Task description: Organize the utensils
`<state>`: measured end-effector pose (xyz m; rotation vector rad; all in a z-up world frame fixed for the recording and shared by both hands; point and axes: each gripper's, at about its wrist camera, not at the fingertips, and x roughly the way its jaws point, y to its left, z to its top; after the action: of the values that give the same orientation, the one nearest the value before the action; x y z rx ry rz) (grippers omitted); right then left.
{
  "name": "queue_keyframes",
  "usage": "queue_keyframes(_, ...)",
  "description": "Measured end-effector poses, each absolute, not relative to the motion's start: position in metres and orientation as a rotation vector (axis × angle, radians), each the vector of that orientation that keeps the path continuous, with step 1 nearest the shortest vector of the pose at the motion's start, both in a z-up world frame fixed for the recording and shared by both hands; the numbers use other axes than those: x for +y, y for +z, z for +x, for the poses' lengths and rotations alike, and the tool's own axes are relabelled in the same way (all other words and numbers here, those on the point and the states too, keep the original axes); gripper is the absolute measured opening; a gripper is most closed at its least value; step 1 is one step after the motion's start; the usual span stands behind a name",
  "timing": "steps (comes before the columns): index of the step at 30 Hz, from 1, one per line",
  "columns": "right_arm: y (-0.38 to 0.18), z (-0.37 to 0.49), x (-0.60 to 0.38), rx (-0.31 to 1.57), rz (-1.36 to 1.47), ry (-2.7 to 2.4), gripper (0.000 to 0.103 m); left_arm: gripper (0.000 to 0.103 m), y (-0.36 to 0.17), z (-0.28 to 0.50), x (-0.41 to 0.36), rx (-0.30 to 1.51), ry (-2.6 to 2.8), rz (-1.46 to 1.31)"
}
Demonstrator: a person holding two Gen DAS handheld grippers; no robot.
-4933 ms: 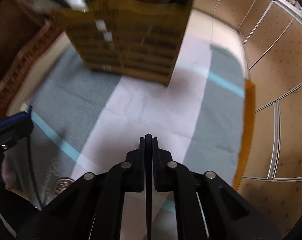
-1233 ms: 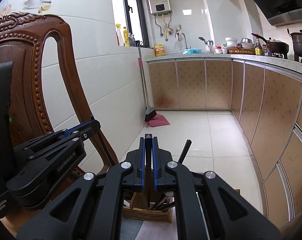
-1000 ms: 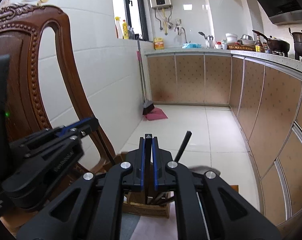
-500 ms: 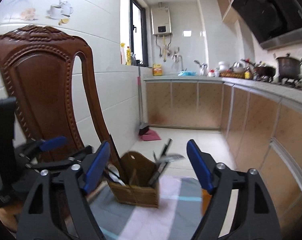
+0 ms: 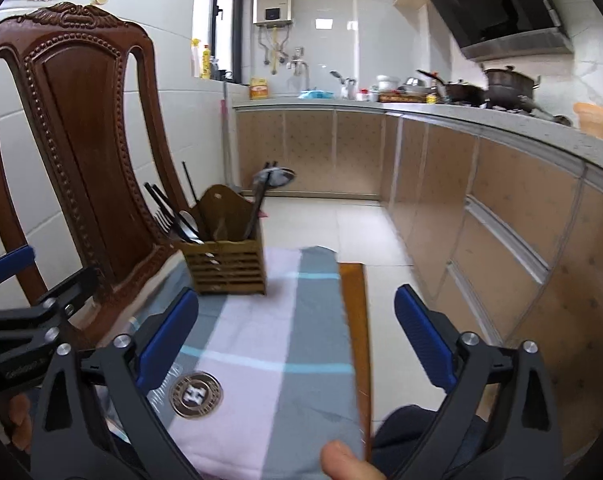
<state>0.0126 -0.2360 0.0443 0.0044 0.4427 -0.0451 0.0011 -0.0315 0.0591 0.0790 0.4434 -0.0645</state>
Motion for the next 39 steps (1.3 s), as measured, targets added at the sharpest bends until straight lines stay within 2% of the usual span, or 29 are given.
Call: queue_keyframes(39,0.058,-0.01,-0.221,0.407,-0.031,-0.074,0.1,0.099,0.075,-0.025,-0.02,0.4,-0.062,0.062)
